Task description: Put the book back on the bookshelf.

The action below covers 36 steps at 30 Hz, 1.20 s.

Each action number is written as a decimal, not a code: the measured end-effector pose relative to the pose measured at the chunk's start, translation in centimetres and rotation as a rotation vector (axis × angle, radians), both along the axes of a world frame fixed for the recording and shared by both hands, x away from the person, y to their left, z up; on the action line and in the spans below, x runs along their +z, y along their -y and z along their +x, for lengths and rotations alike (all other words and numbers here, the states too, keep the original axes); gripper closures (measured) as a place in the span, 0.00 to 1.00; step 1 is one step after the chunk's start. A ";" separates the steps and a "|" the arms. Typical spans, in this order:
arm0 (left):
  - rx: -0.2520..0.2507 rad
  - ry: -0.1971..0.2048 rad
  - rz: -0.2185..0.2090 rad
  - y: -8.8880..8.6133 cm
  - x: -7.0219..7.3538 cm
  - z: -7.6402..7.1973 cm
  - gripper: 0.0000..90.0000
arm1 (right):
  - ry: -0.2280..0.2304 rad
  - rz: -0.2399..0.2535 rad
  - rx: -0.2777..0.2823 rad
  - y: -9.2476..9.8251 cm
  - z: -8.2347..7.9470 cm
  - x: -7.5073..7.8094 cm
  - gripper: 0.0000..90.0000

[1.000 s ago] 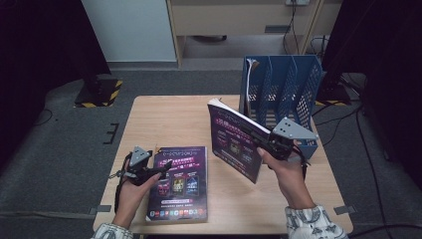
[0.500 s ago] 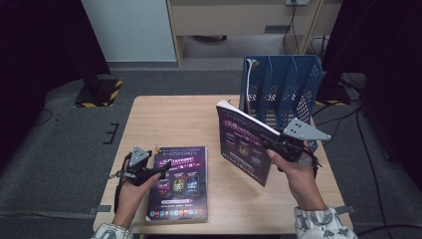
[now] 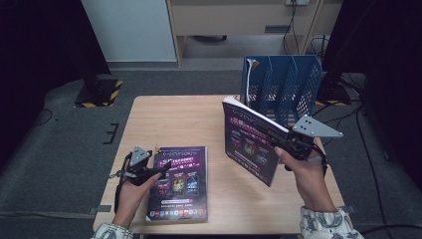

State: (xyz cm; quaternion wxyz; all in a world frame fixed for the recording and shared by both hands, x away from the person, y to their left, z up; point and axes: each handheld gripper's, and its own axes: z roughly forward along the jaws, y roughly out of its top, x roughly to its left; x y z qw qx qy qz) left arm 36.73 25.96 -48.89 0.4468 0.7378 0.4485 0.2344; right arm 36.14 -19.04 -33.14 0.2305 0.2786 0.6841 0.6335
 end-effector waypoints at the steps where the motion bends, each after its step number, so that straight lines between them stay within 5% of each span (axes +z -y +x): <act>1: 0.000 0.001 0.000 0.0 0.0 0.0 0.11 | -0.003 -0.001 0.000 0.1 0.0 0.1 0.92; 36: 0.000 0.002 0.006 0.1 0.0 0.0 0.11 | 0.002 0.006 -0.091 5.5 -1.9 2.5 0.92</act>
